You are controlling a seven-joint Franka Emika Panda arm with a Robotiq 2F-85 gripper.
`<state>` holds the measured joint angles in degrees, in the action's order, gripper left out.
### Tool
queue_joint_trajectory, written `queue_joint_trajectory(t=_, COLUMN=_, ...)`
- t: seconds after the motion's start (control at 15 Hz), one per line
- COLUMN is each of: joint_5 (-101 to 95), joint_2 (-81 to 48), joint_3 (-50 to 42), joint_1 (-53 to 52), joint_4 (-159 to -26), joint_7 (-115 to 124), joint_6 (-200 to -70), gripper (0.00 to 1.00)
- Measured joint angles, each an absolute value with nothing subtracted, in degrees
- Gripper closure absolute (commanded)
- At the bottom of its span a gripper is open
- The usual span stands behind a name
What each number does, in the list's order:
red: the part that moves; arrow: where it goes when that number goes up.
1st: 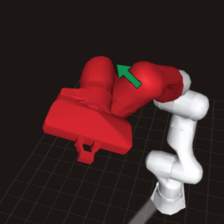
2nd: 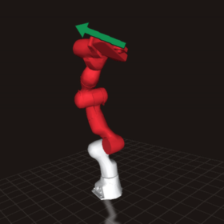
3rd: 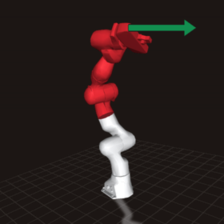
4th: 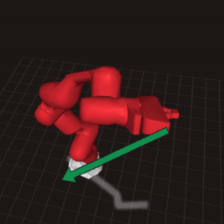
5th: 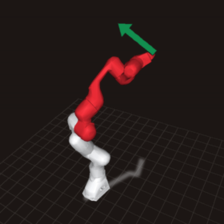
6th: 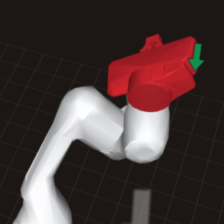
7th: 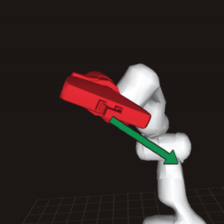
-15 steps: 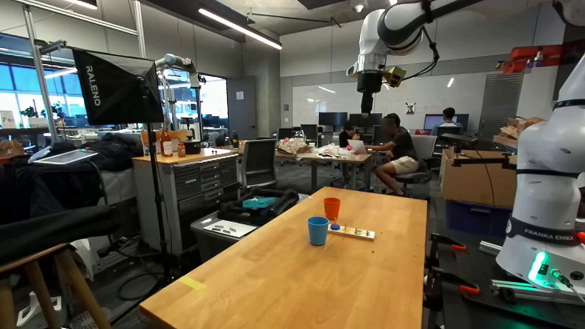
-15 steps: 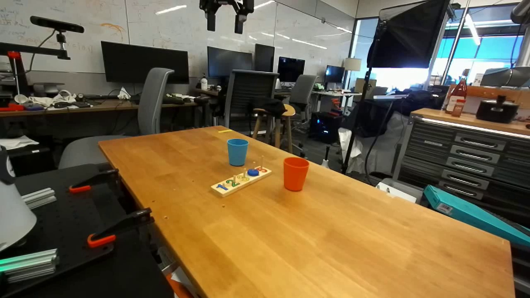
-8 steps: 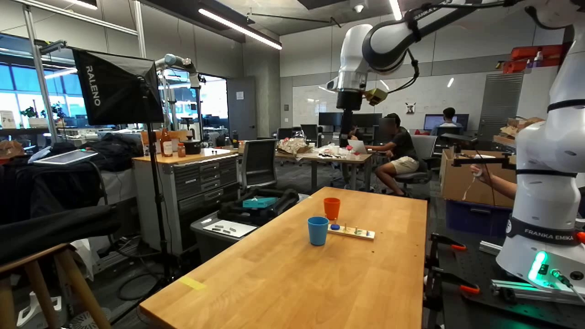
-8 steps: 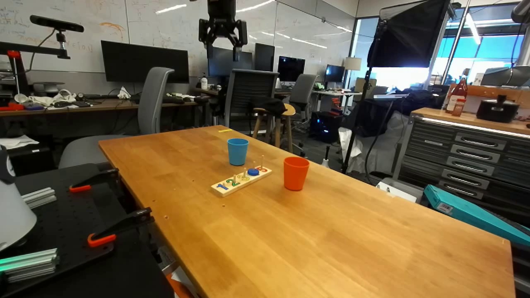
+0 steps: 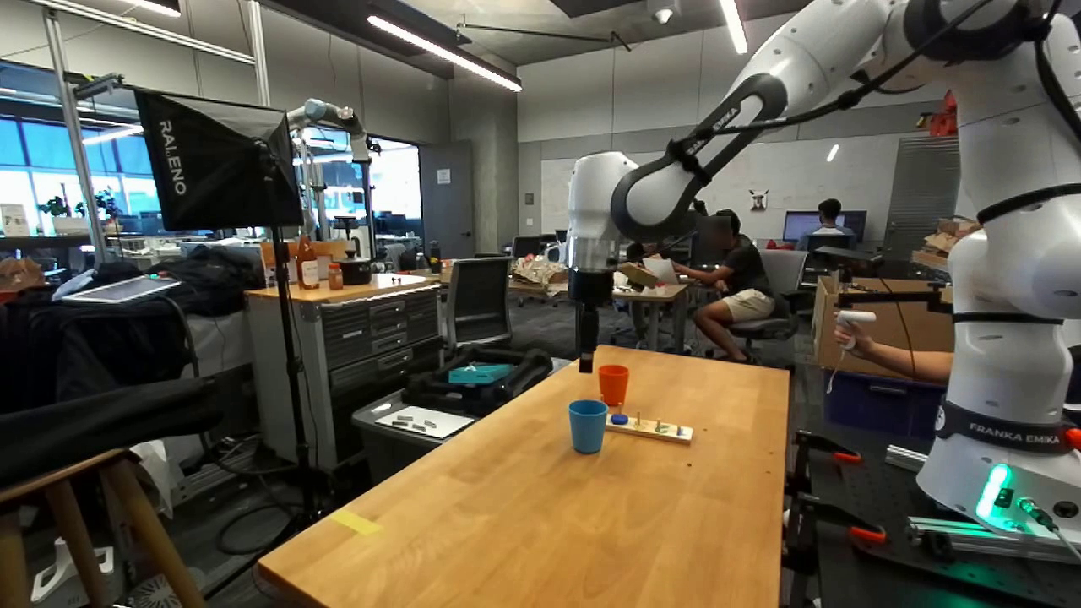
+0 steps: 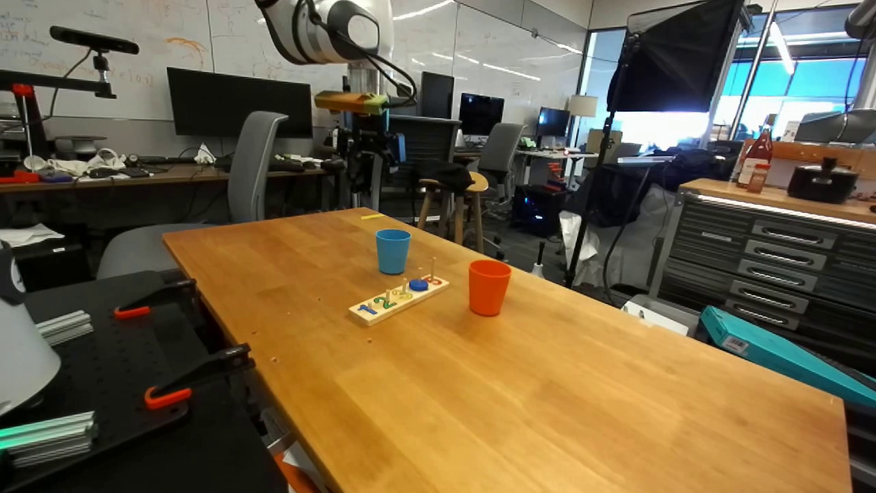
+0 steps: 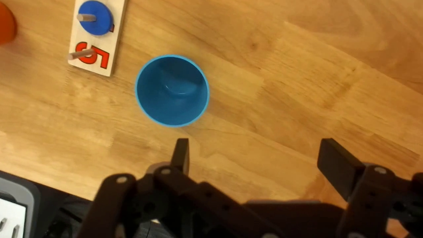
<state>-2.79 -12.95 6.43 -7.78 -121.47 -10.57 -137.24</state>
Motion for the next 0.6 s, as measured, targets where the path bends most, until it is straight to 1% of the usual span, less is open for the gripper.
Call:
queue_joint_trajectory(t=0.27, joint_5=-5.6, joint_2=-21.0, joint_3=6.2, joint_1=-7.8, joint_4=-117.3, joint_7=-9.4, joint_6=-138.0, gripper=0.0)
queue_joint_trajectory(t=0.6, joint_5=-7.6, joint_2=-25.4, joint_3=5.5, joint_1=-7.8, joint_4=-115.5, joint_7=-8.9, joint_6=-138.0, gripper=0.0)
